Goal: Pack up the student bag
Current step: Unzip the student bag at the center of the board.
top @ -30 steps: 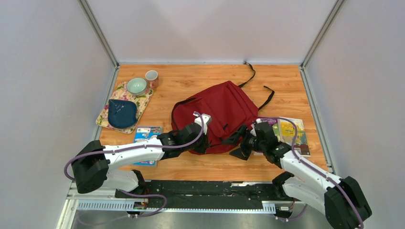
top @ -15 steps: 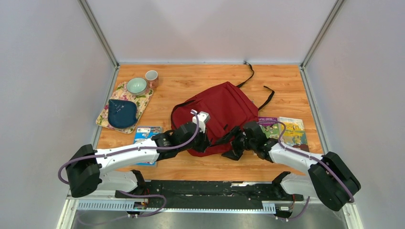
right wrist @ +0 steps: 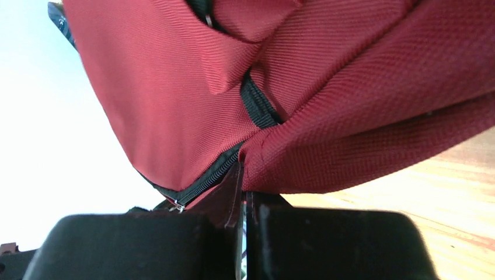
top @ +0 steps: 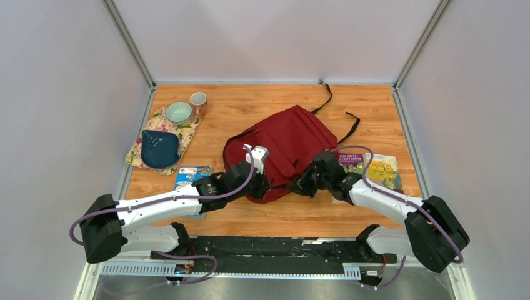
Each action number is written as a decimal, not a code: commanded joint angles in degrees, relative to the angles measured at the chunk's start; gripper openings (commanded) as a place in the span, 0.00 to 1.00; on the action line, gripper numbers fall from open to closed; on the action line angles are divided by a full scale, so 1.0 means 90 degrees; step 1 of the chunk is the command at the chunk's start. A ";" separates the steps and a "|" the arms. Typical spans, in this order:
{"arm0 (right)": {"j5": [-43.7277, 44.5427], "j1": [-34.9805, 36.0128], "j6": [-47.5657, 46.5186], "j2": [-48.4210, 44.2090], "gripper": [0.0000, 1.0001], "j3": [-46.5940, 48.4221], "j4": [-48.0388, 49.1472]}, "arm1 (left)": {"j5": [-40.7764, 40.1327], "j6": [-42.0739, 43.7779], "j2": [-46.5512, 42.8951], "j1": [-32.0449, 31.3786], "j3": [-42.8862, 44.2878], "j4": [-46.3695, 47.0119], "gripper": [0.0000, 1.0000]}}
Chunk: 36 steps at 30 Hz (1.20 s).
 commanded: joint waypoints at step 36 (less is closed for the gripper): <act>0.0106 -0.1681 -0.5943 0.1517 0.00 0.3448 -0.2388 | -0.0540 -0.0241 -0.0861 -0.0201 -0.0940 0.0231 0.00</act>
